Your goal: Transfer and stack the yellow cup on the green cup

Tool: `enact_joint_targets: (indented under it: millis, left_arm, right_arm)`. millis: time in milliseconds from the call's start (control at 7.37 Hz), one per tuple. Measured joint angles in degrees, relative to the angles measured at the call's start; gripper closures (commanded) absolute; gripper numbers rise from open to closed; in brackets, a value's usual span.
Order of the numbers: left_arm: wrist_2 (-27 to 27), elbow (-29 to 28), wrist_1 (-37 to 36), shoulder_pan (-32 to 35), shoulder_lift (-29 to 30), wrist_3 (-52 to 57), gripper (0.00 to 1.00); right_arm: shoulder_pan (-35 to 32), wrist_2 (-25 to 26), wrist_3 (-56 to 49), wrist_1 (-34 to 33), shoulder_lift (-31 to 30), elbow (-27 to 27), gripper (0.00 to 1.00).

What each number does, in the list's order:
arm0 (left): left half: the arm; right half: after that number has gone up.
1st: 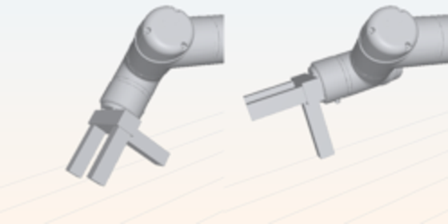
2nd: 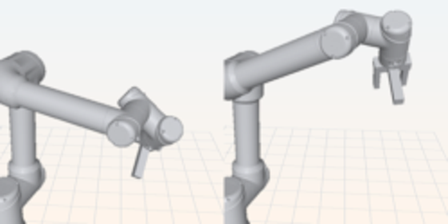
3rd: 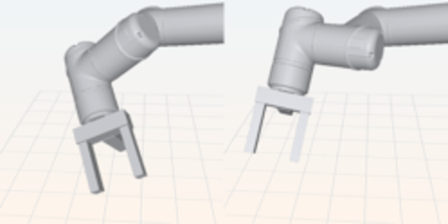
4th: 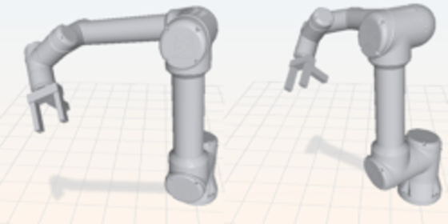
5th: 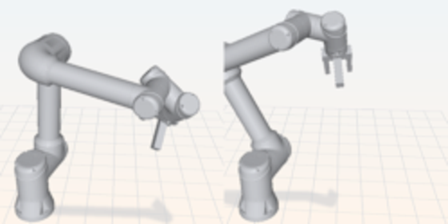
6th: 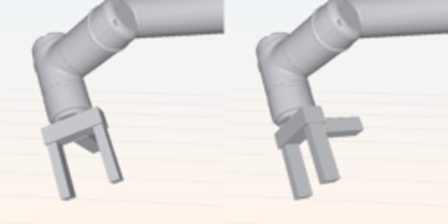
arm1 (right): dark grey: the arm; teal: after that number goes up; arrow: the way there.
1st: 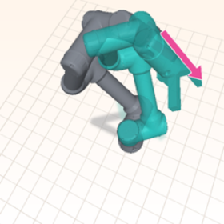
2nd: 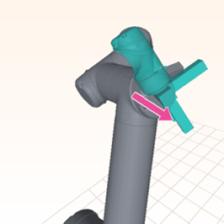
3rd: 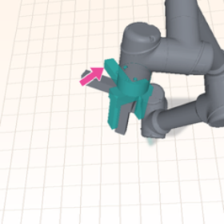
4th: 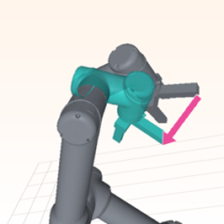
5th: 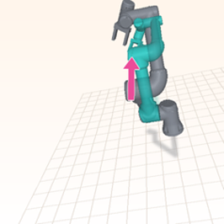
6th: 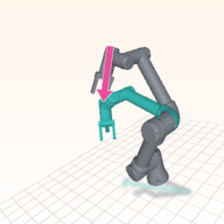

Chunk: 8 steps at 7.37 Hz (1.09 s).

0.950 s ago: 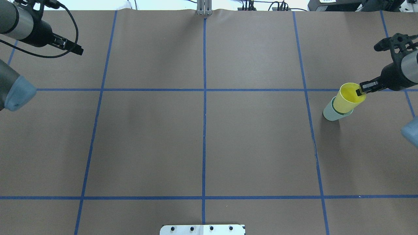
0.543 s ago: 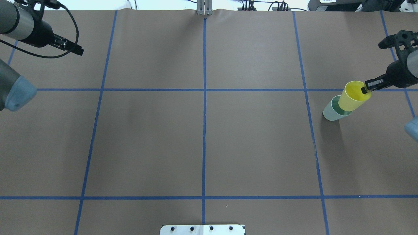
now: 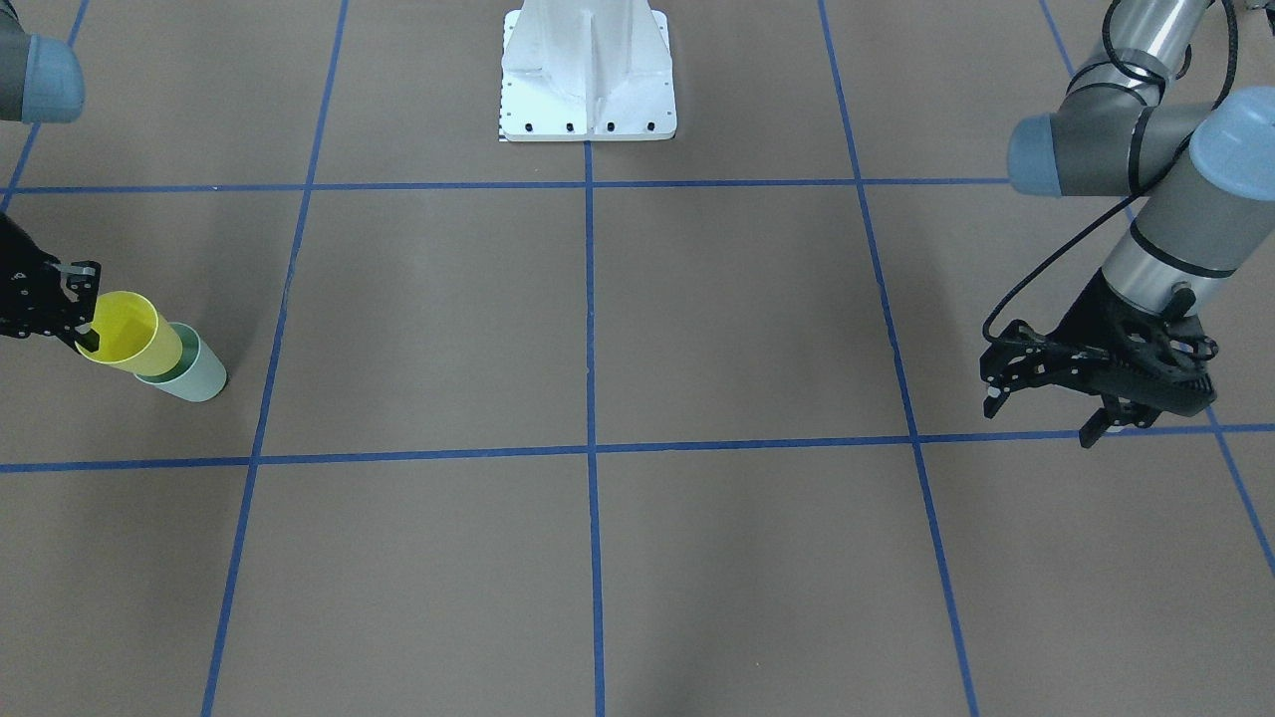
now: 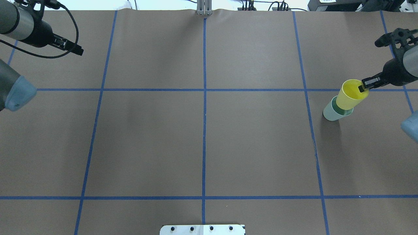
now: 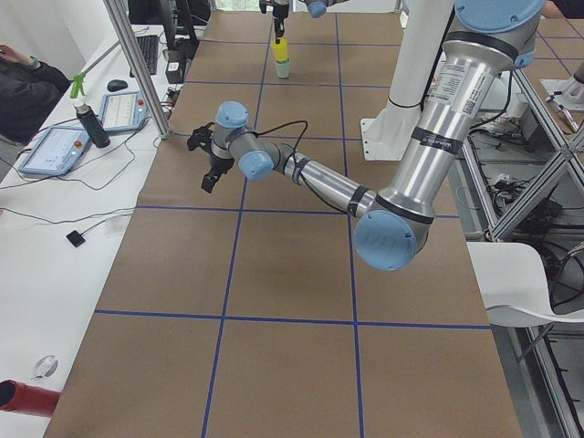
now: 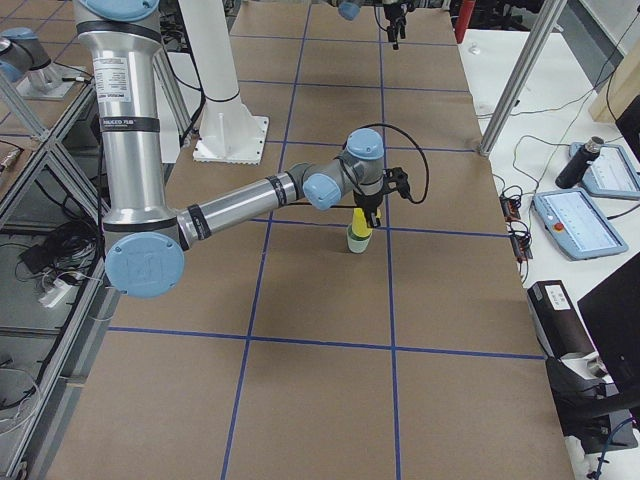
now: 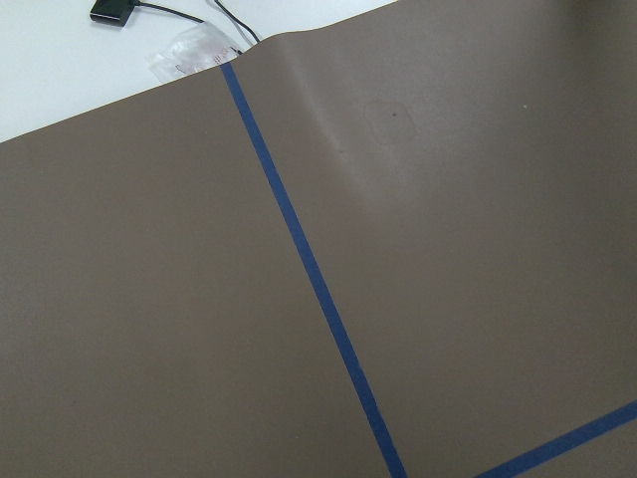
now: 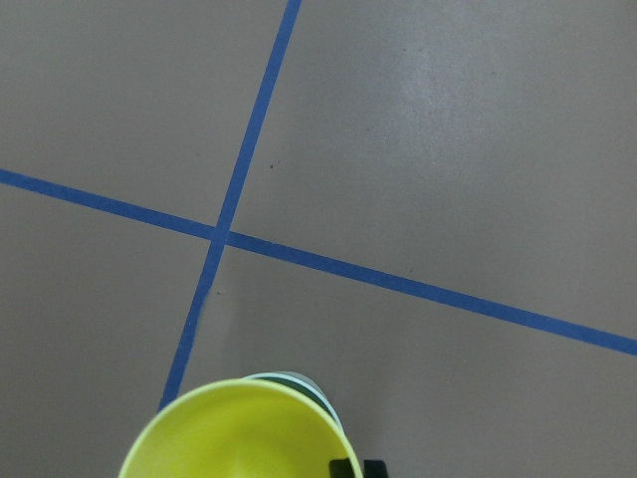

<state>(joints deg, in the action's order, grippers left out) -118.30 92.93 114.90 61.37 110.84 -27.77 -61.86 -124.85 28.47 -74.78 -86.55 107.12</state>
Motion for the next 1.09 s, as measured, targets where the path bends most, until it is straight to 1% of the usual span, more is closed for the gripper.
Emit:
enact_joint_targets:
  millis: [678,814,950,1085]
  left_arm:
    - [0.0,0.0,0.0,0.1,0.0,0.0,0.00]
    - [0.0,0.0,0.0,0.1,0.0,0.0,0.00]
    - [0.0,0.0,0.0,0.1,0.0,0.0,0.00]
    - [0.0,0.0,-0.1,0.1,0.0,0.0,0.00]
  right_arm:
    - [1.0,0.4,0.0,-0.2,-0.2,-0.6,1.00]
    - [1.2,0.3,0.0,-0.2,-0.1,-0.8,0.56]
    - [1.4,0.2,0.1,-0.1,0.0,-1.2,0.01]
    - [1.6,0.1,0.2,-0.1,0.0,-1.4,0.00]
